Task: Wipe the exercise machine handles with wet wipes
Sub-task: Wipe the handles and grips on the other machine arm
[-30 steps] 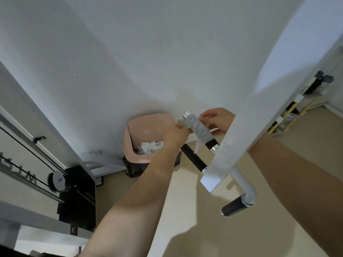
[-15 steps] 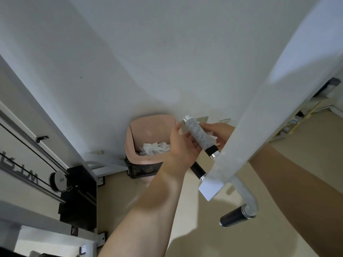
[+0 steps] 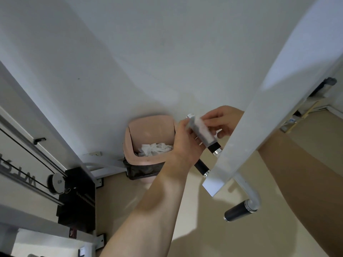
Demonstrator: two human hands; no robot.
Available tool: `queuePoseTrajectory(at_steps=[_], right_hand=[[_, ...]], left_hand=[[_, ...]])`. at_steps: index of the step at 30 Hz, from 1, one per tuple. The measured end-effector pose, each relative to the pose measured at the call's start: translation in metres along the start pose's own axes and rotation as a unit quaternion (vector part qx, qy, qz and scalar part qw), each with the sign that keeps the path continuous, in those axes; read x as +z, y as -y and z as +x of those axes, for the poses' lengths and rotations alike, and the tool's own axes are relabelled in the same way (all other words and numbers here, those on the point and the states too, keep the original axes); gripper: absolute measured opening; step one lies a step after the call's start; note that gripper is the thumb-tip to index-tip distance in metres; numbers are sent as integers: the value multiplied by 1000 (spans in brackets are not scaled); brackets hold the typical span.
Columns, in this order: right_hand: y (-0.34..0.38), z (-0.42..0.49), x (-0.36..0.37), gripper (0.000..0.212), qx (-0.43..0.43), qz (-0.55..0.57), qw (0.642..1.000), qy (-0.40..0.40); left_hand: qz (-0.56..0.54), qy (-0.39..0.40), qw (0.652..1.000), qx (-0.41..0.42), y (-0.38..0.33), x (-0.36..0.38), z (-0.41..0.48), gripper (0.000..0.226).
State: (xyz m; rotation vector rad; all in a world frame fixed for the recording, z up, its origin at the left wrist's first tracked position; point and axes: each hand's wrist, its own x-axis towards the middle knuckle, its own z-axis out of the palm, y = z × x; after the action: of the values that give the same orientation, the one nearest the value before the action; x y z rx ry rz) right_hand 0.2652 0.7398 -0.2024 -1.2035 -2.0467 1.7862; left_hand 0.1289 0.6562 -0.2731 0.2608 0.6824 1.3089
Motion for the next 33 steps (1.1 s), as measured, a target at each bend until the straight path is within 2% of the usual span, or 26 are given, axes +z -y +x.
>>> queuePoseTrajectory(at_steps=[2,3,5,7,9,11,13,15,17,18,19,21,23,25,27,28,30,33], right_hand=[[3,1,-2,36,55,9,998,29],[5,-1,-5,46,75,25,995,52],[1,-6,-15,62,66,95,990,81],[-17,-15,-19,65,36,156,986,55],[-43,-30,-12,57,3,247,968,-37],[-62,-49,0,53,-38,405,905,-122],[-68,-68,23,61,-104,489,858,-119],[-70,-73,44,64,-145,501,833,-184],[-66,-68,61,54,-141,451,815,-335],[-65,-67,66,60,-137,428,805,-387],[-65,-66,69,65,-140,429,790,-414],[-62,-67,69,66,-166,436,773,-430],[-61,-67,70,73,-162,429,777,-431],[-62,-64,72,70,-159,428,776,-434],[-60,-62,77,59,-154,440,771,-435],[-59,-61,78,61,-153,443,768,-436],[-56,-63,83,60,-155,443,767,-438],[-58,-65,85,60,-152,441,774,-429]], left_hand=[[-19,69,997,-6,-3,4,2,63],[-8,86,996,-15,-3,5,4,63],[32,75,996,-22,-3,5,12,44],[36,83,995,-44,0,5,20,27],[-13,87,995,-57,4,3,27,31],[-73,82,993,-43,7,-1,33,56],[-102,120,987,-21,8,0,36,59],[-119,130,984,9,12,5,38,44],[-156,155,976,5,19,4,43,15],[-180,187,966,7,23,2,44,15],[-185,196,963,4,26,0,46,26],[-166,156,973,-24,25,5,45,40],[-106,24,993,-49,19,14,41,42],[-56,-100,993,-36,16,26,39,39],[-2,-154,988,-13,18,31,38,33],[13,-164,986,-16,19,31,37,31],[3,-114,992,-47,19,20,30,31],[-63,80,993,-67,14,-4,27,38]])
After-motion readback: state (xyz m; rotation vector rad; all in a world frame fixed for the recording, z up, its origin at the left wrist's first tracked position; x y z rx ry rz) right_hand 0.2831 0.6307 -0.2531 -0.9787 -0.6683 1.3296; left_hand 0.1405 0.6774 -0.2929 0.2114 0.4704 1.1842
